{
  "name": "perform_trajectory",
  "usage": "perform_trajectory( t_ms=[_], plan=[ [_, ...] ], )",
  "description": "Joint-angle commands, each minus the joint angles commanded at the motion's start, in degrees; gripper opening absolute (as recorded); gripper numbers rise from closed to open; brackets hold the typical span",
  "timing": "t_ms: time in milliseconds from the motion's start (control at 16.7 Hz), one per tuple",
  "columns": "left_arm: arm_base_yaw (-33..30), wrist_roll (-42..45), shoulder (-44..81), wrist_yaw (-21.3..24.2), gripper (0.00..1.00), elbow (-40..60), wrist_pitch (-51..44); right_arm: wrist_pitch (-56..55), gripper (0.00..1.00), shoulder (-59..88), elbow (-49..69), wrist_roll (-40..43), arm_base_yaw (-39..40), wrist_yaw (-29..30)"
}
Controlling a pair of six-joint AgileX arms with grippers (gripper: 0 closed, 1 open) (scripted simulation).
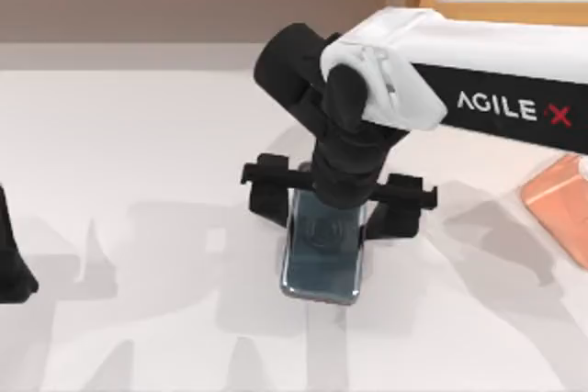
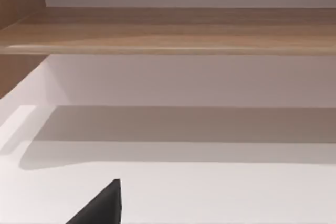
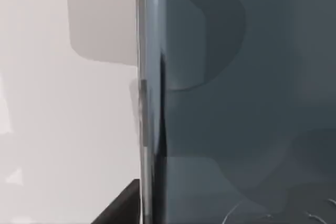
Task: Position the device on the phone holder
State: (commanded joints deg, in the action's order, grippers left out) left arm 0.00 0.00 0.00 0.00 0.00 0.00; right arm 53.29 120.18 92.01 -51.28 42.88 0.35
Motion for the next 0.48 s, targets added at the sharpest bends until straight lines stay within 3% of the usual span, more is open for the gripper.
perform_trajectory(
  t_ms=[480],
  plan=[
    [0.00, 0.00, 0.00, 0.00, 1.00, 0.00, 0.00, -8.36, 0.00, -19.87, -10.29, 20.17, -18.78, -11.12]
  ],
)
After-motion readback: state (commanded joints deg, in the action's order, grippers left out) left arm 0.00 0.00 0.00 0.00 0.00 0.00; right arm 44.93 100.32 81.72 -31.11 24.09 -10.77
